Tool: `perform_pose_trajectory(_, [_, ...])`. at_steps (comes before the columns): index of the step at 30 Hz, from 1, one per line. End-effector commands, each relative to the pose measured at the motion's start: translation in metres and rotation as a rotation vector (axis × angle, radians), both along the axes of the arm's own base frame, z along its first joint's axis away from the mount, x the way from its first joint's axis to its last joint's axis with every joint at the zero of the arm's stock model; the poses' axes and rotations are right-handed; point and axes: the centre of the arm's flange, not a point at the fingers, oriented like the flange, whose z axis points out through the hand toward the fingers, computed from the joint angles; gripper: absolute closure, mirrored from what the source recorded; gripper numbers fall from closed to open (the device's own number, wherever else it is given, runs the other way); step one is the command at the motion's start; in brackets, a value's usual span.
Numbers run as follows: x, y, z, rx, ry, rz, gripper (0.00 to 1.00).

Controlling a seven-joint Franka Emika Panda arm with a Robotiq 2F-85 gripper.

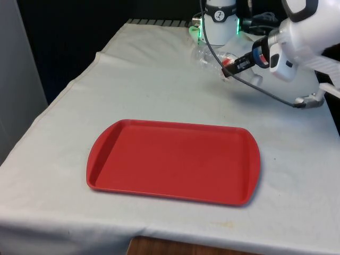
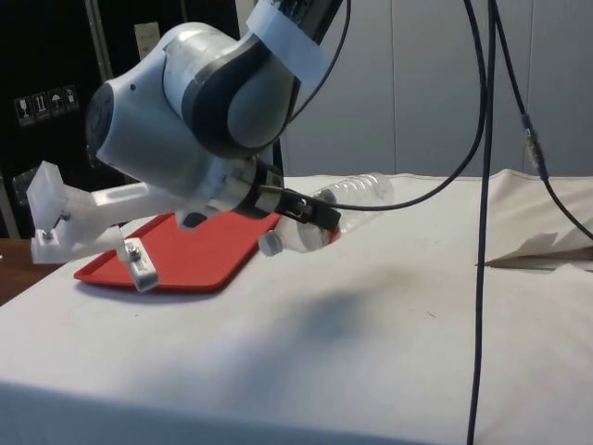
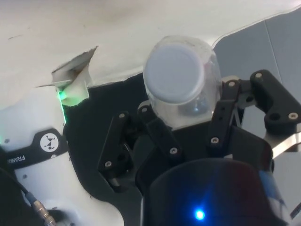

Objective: Place the bottle upright on the tray.

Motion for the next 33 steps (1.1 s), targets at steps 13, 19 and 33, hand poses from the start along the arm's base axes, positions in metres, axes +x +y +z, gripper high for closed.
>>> perform_pose_trajectory(13, [0.0, 0.003, 0.027, 0.037, -0.04, -0.011, 1.0])
perform_pose_trajectory(19, [0.003, 0.004, 0.037, 0.055, -0.064, -0.02, 1.0])
perform_pose_trajectory(33, [0.013, 0.005, 0.039, 0.116, -0.116, -0.046, 1.0])
